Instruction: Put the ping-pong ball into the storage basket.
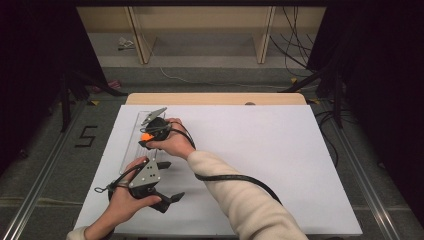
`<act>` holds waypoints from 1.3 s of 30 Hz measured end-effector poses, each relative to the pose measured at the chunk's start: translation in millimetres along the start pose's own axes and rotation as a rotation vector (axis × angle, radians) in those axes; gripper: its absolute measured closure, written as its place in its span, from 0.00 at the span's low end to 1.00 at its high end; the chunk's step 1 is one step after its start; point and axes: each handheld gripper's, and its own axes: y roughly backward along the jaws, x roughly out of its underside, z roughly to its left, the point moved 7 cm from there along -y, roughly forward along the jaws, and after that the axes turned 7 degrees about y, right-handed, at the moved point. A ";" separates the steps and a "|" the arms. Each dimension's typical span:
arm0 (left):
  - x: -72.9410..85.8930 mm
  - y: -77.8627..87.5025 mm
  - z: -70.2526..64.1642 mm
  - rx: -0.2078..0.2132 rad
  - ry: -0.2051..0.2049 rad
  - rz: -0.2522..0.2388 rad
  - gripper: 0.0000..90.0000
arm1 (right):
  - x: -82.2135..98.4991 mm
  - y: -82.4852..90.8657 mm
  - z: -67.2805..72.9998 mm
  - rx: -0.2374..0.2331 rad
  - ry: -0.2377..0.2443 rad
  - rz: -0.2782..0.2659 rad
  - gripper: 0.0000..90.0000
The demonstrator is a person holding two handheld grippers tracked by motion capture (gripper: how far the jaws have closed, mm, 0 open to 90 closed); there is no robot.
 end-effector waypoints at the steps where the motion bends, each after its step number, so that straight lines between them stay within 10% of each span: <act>1: 0.0 -0.1 0.0 0.000 0.000 -0.001 0.00 | -0.2 0.1 -0.1 0.002 0.000 -0.002 0.55; 14: 0.1 -0.4 -0.2 0.000 0.002 0.000 0.00 | -7.2 10.5 -0.7 -0.006 -0.012 -0.053 0.29; 39: 0.4 -0.7 -0.2 -0.001 0.003 0.001 0.00 | 3.4 37.7 -6.1 0.026 -0.018 -0.053 0.22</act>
